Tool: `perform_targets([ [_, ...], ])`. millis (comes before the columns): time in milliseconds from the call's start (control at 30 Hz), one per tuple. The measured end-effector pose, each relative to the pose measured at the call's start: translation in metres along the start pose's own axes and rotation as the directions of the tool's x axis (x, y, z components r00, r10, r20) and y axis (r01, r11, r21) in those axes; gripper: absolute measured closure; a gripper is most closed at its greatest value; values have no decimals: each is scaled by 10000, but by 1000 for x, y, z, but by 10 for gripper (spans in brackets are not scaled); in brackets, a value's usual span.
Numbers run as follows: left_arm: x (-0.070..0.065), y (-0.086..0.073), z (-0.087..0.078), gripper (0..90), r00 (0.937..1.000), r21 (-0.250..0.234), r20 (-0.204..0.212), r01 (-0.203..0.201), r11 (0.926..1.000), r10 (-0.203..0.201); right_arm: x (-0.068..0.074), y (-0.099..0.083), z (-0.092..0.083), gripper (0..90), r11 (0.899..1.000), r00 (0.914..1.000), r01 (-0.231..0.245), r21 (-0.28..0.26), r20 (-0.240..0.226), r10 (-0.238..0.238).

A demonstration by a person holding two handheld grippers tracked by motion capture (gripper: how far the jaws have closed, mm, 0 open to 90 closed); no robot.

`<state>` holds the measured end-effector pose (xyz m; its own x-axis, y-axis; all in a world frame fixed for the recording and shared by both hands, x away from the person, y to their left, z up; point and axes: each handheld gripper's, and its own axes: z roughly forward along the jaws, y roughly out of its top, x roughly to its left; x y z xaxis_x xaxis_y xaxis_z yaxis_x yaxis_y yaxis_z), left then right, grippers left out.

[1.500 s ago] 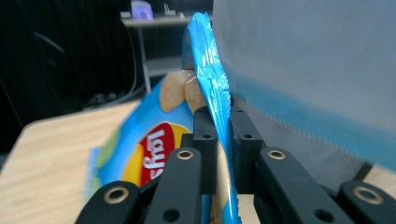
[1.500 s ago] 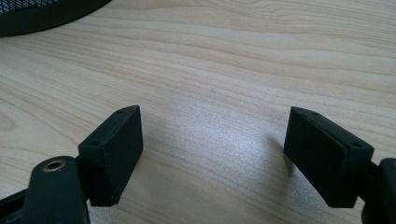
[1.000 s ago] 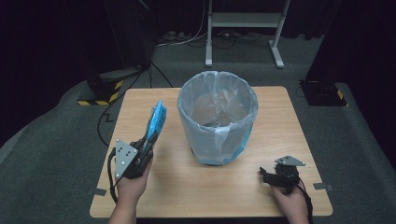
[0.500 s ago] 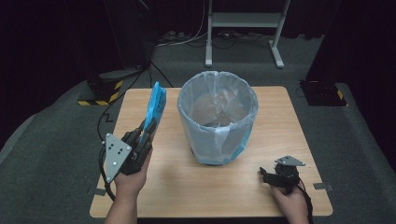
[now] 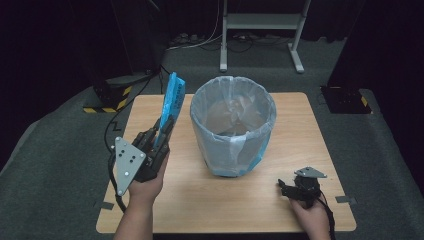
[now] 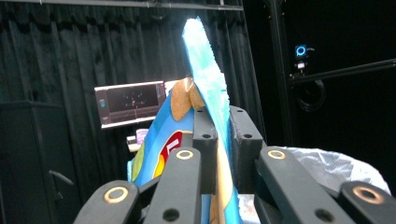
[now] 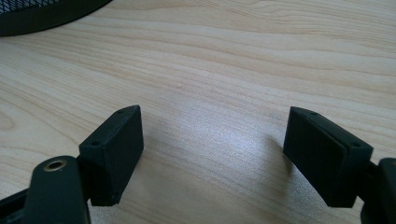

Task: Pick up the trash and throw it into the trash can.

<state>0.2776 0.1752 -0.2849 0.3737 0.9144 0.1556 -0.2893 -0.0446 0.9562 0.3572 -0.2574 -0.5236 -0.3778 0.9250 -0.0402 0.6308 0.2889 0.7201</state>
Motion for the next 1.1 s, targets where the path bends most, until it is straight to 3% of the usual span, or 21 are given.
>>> perform_targets([
  [400, -9, 24, 15, 826, 9992, -701, 312, -223, 9973, 245, 0, 0, 0, 198, 10000, 10000, 6, -3, 2, -6],
  [867, -39, 47, 43, 826, 9928, -1364, 1125, -255, 9903, 411, 0, 0, 0, 203, 10000, 10000, 1, 17, 12, -1],
  [1100, -54, 47, 51, 826, 9870, -1442, 1563, -149, 9894, 376, 0, 0, 0, 205, 10000, 10000, 4, 12, 9, -4],
])
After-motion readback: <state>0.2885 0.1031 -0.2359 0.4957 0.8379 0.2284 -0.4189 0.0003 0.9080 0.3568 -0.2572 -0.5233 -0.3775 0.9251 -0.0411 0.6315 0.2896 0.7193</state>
